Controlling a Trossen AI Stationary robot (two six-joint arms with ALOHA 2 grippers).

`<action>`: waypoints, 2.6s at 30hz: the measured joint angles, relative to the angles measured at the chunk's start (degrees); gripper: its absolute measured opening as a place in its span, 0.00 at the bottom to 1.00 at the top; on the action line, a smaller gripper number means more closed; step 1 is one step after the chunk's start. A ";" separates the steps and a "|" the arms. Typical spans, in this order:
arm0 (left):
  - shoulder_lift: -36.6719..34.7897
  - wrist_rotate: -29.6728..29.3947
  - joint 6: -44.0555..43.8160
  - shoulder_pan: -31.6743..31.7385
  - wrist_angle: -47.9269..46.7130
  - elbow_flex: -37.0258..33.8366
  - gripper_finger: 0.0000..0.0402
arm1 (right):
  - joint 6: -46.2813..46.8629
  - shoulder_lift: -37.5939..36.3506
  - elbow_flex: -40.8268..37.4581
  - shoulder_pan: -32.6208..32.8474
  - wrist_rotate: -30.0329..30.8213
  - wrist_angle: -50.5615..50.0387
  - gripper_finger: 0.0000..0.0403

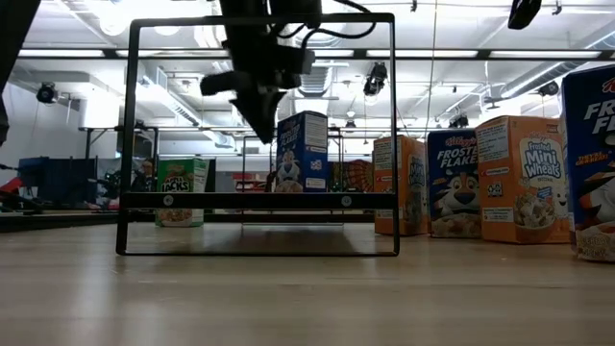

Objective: Stack cereal on shelf
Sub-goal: Put the bottom left blue cereal box on the shelf

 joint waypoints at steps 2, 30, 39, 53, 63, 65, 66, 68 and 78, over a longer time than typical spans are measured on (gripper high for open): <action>0.00 -1.19 0.02 0.66 2.95 -0.12 0.00 | 0.00 0.00 0.00 -0.01 0.00 0.01 0.03; 0.16 -2.10 -5.52 3.11 10.29 -0.69 0.00 | 0.59 0.00 0.00 0.00 0.00 0.00 0.03; 0.06 14.00 -8.60 2.92 7.66 -3.06 0.00 | 0.55 0.00 0.00 0.00 0.00 -0.11 0.03; 0.22 13.91 -8.47 3.06 15.49 -3.60 0.00 | 0.55 0.00 0.00 0.00 -0.01 -0.11 0.03; 0.31 9.18 -6.29 4.02 20.62 -7.41 0.00 | 0.42 0.00 0.00 -0.01 0.00 -0.11 0.03; 0.31 8.86 -6.16 4.14 22.18 -7.66 0.00 | 0.42 0.00 0.00 0.00 0.00 -0.11 0.03; 0.31 8.87 -5.96 4.14 22.80 -7.67 0.00 | 0.42 0.00 0.00 -0.01 0.00 -0.11 0.03; 0.31 8.87 -5.74 4.12 24.18 -7.69 0.00 | 0.42 0.00 0.00 -0.01 0.00 -0.11 0.03; 0.48 8.85 -5.26 4.62 25.17 -7.70 0.00 | 0.48 0.00 0.00 0.00 0.00 -0.11 0.03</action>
